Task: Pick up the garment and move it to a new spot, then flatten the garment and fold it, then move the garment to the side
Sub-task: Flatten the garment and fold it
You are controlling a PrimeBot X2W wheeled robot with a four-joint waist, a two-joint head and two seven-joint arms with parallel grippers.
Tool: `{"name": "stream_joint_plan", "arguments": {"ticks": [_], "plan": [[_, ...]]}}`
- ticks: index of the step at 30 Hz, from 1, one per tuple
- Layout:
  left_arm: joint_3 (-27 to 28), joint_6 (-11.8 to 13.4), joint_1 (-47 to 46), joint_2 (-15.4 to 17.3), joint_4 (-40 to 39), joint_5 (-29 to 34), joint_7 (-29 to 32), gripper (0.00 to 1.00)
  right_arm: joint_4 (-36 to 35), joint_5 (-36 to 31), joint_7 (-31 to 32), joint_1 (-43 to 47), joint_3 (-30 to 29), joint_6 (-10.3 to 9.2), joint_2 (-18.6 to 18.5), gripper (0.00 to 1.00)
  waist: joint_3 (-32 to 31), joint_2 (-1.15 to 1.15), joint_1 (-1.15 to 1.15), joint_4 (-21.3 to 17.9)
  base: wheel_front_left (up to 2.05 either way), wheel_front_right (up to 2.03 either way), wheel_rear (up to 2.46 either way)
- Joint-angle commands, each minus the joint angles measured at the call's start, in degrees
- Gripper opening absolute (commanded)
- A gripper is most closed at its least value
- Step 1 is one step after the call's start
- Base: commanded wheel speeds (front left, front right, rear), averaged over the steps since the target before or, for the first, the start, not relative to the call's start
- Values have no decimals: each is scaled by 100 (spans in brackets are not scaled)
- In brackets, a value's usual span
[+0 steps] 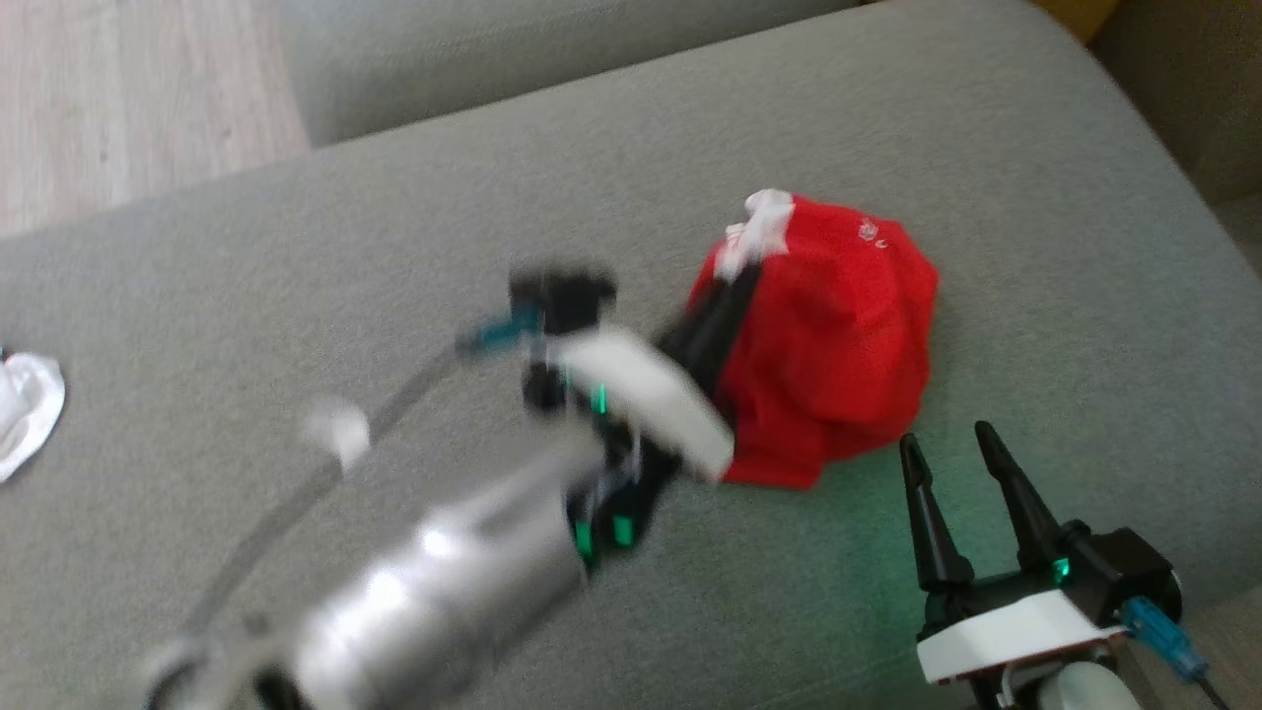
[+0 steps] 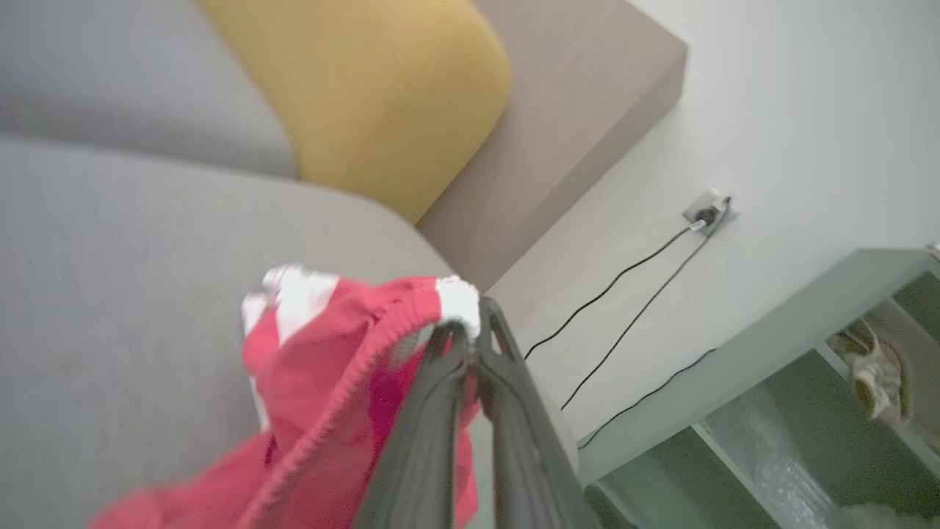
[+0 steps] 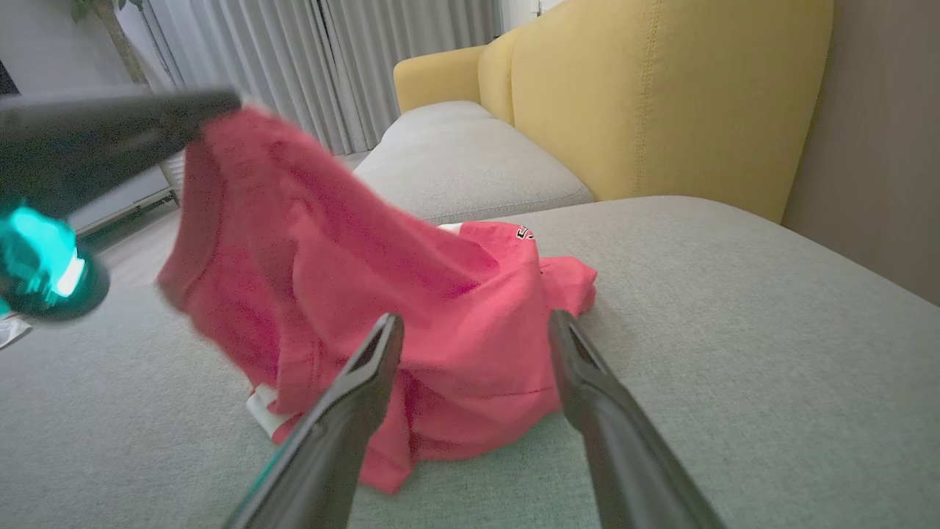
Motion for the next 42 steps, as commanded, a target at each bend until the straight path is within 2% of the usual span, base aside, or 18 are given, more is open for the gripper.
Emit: {"name": "stream_joint_plan", "arguments": {"ticks": [1, 9, 12, 15, 19, 22, 25, 29, 33, 35, 42], "plan": [[168, -78, -849, 4, -36, 182, 115, 0, -142, 62, -62, -120, 176, -4, -8, 100, -183, 0, 0, -156, 0, 0, 0], [407, -251, -2230, 257, -197, 181, 787, 0, -147, 71, -62, 38, 127, -4, 32, 100, -443, 0, 0, -138, 0, 0, 0], [369, -270, -2179, 510, -571, -24, 1123, 0, -183, 71, -62, 99, 51, -4, 40, 100, -506, 0, 0, 17, 0, 0, 0], [206, -240, -1654, 917, -1084, -330, 1468, 0, -250, 74, -62, 146, -38, -4, 44, 100, -482, 0, 0, 256, 0, 0, 0], [-80, 159, -532, 1682, -1858, -632, 1570, 0, -394, 81, -62, 188, -225, -4, 47, 100, -355, 0, 0, 649, 0, 0, 0], [-183, 528, 342, 2237, -2346, -782, 1332, 0, -536, 98, -62, 175, -432, -4, 47, 100, -219, 0, 0, 992, 0, 0, 0], [-244, 788, 973, 2627, -2621, -763, 997, 0, -610, 123, -62, 59, -591, -4, -86, 100, -100, 0, 0, 1342, 0, 0, 0], [-261, 953, 1373, 2840, -2713, -710, 695, 0, -458, 197, -62, -289, -704, -4, -456, 100, 33, 0, 0, 1795, 0, 0, 0], [-283, 1009, 1391, 2876, -2593, -597, 649, 0, 223, 401, -24, -817, -437, -4, -1090, 100, 167, 0, 0, 2204, 0, 0, 0], [-304, 1026, 1323, 2869, -2487, -509, 688, 0, 591, 589, 245, -1193, -124, -4, -1472, 100, 248, 0, 0, 2369, 0, 0, 0], [-326, 923, 1038, 2642, -2205, -312, 765, 0, 1302, 1548, 1641, -2639, 1588, -4, -2751, 100, 563, 0, 0, 2786, 0, 0, 0]]}}
